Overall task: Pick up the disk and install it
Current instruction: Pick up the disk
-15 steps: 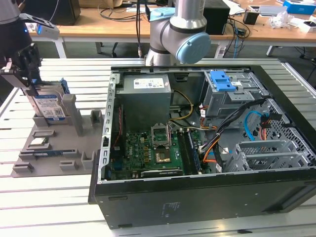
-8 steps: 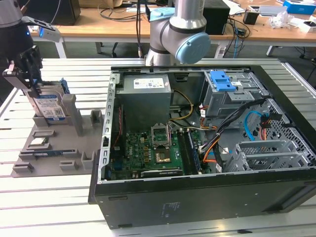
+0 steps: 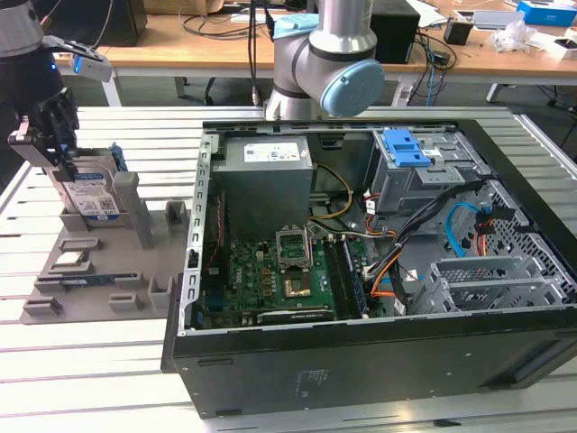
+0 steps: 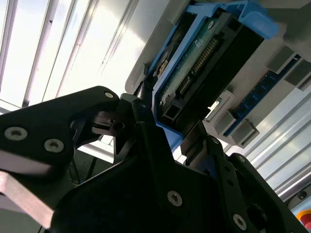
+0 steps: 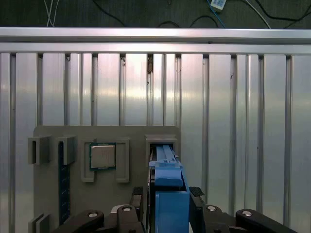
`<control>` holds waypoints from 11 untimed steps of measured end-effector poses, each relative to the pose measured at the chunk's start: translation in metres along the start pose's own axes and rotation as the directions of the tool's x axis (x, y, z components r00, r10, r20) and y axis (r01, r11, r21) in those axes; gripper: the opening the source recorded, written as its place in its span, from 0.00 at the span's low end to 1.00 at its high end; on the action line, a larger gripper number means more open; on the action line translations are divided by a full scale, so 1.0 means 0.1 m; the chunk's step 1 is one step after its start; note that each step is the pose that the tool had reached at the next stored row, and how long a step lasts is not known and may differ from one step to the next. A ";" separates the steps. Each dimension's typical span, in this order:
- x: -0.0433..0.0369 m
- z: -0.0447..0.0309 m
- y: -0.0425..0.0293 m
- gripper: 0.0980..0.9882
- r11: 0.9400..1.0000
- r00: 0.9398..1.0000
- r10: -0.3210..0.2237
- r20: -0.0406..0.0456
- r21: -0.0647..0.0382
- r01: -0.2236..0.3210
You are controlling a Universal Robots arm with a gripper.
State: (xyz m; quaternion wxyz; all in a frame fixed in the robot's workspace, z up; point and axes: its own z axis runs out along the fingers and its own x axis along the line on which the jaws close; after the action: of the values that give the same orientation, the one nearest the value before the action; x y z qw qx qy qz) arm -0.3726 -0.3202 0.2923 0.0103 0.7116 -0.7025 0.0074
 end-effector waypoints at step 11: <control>0.000 0.025 -0.001 0.43 1.000 1.000 0.000 0.000 0.000 0.000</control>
State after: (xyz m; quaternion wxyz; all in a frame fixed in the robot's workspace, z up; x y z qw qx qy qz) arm -0.3726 -0.3203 0.2898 0.0103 0.7116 -0.7024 0.0075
